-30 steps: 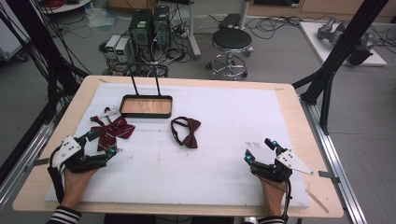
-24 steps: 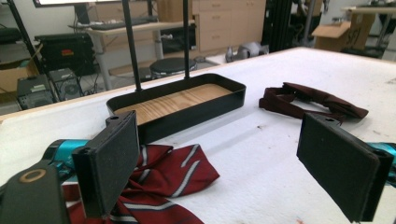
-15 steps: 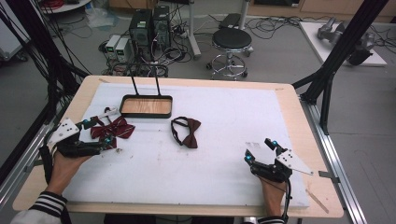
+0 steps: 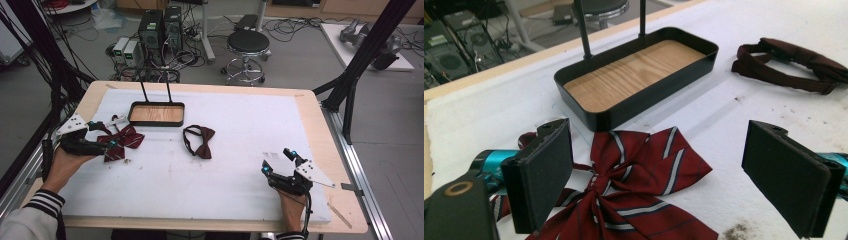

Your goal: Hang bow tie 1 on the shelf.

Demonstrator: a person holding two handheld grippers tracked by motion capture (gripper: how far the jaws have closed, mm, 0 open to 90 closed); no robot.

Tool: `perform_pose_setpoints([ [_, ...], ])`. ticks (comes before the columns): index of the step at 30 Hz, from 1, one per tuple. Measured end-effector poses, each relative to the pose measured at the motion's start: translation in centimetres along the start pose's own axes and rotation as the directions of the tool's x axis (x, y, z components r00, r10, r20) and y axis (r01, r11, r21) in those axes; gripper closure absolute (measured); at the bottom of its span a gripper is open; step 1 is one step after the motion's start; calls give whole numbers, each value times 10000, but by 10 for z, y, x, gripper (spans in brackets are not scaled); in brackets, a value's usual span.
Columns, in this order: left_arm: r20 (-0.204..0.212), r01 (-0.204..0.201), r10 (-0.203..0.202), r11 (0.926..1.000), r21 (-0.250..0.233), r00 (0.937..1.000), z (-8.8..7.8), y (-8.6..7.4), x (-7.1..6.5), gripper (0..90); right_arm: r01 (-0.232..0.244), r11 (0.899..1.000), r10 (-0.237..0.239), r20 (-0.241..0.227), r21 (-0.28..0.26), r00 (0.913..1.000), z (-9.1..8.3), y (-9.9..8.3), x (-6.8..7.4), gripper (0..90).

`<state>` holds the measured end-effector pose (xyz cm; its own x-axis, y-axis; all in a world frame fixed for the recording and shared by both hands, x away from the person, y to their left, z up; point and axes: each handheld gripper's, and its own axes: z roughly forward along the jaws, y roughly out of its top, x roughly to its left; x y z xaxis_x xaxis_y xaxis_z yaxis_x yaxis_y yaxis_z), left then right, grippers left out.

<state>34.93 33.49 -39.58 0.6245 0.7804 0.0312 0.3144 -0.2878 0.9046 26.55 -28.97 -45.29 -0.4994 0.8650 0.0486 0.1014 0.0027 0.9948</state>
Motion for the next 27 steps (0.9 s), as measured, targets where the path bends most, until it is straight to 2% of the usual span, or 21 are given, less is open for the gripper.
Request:
perform_pose_setpoints([
  [1,-21,-26,27,9999,102,10000,1,1,1,135,157,9999,-157,12,-27,9999,0,0,-1,105],
  [2,-19,-79,79,9994,329,10000,3,2,4,135,90,10000,-90,-18,17,10000,0,0,0,105],
  [5,-98,-235,240,9983,533,9997,5,3,7,135,146,9999,-146,6,-29,9999,0,0,0,105],
  [10,-106,-213,225,9947,1006,9997,11,5,15,136,82,10000,-82,-16,33,10000,0,0,1,105],
  [12,-19,-235,239,9922,1224,9997,14,5,18,136,79,10000,-79,-17,19,10000,0,0,0,105],
  [15,317,-149,108,9913,1305,9994,18,4,22,136,139,9999,-139,4,-31,9999,0,0,0,105],
  [18,409,-443,376,9831,1777,9985,23,5,23,136,63,10000,-63,-8,18,10000,0,0,0,105],
  [22,494,-716,626,9752,2096,9968,28,6,22,144,105,9999,-105,-12,15,9999,0,0,0,105],
  [23,572,-822,707,9687,2344,9959,32,6,23,149,98,10000,-98,-8,8,10000,0,0,0,105],
  [24,572,-822,707,9687,2344,9959,32,6,23,158,98,10000,-98,-8,8,10000,0,0,0,105],
  [25,564,-931,812,9620,2567,9951,35,5,23,169,94,10000,-94,-11,10,10000,0,0,0,105],
  [27,559,-903,783,9612,2605,9954,36,4,24,171,90,10000,-90,-11,8,10000,0,0,0,105],
])
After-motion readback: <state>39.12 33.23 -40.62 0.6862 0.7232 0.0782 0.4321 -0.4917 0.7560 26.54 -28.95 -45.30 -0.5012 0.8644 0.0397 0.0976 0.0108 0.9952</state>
